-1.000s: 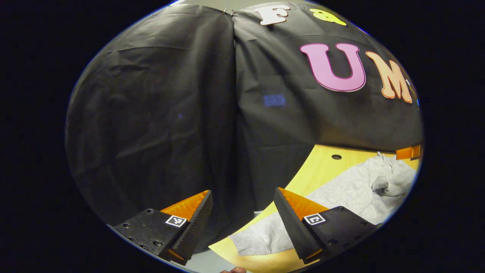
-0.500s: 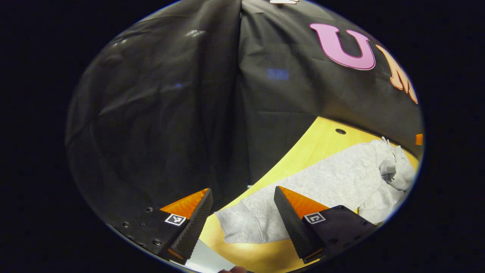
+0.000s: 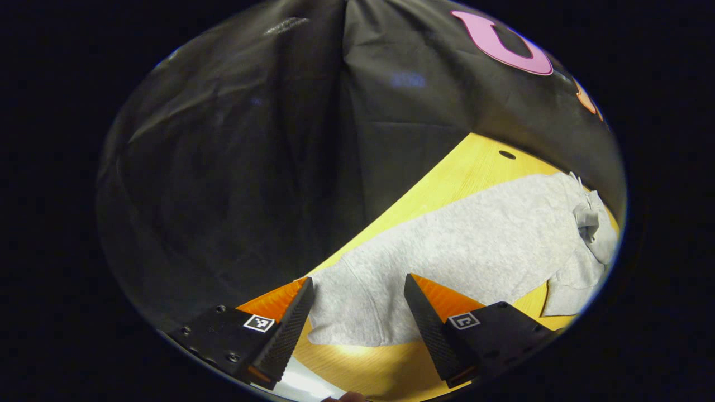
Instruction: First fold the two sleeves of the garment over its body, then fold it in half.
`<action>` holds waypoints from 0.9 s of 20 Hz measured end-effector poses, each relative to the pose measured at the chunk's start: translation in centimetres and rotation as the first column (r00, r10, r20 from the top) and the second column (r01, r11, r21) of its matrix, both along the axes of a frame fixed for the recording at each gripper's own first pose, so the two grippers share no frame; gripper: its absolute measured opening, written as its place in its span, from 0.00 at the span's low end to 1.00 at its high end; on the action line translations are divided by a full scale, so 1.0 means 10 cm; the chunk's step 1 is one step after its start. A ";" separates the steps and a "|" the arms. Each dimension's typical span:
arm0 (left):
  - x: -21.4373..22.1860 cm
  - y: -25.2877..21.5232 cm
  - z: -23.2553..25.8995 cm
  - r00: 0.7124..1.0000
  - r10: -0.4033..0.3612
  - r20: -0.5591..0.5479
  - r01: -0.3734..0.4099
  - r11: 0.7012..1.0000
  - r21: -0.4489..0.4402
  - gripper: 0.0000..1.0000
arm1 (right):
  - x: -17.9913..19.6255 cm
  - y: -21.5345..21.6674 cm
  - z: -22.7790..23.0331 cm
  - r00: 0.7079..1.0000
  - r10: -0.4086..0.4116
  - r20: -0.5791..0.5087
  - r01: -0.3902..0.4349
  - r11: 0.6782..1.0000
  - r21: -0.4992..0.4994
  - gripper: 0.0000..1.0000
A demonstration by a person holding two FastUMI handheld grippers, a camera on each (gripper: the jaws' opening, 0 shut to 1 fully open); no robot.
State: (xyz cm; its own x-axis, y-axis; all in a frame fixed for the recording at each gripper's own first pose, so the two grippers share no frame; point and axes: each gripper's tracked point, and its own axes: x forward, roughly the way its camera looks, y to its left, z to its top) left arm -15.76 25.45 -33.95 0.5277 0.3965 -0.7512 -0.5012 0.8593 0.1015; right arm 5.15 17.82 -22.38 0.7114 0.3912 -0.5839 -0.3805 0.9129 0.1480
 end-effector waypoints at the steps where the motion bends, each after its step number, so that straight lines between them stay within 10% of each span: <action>1: 0.04 0.02 0.06 1.000 0.007 0.027 -0.007 1.000 0.004 0.97 | 0.00 -0.02 0.00 1.000 -0.001 -0.001 0.001 1.000 0.000 0.98; 9: 0.06 -0.04 0.04 0.999 -0.006 0.033 0.007 0.999 -0.045 0.92 | 0.01 -0.19 0.01 1.000 -0.028 -0.004 0.028 0.999 0.018 0.98; 18: 0.27 -0.30 -0.01 0.993 -0.116 -0.036 0.113 0.990 -0.079 0.02 | -0.08 -0.30 0.06 0.999 -0.034 0.009 0.033 0.999 0.027 0.98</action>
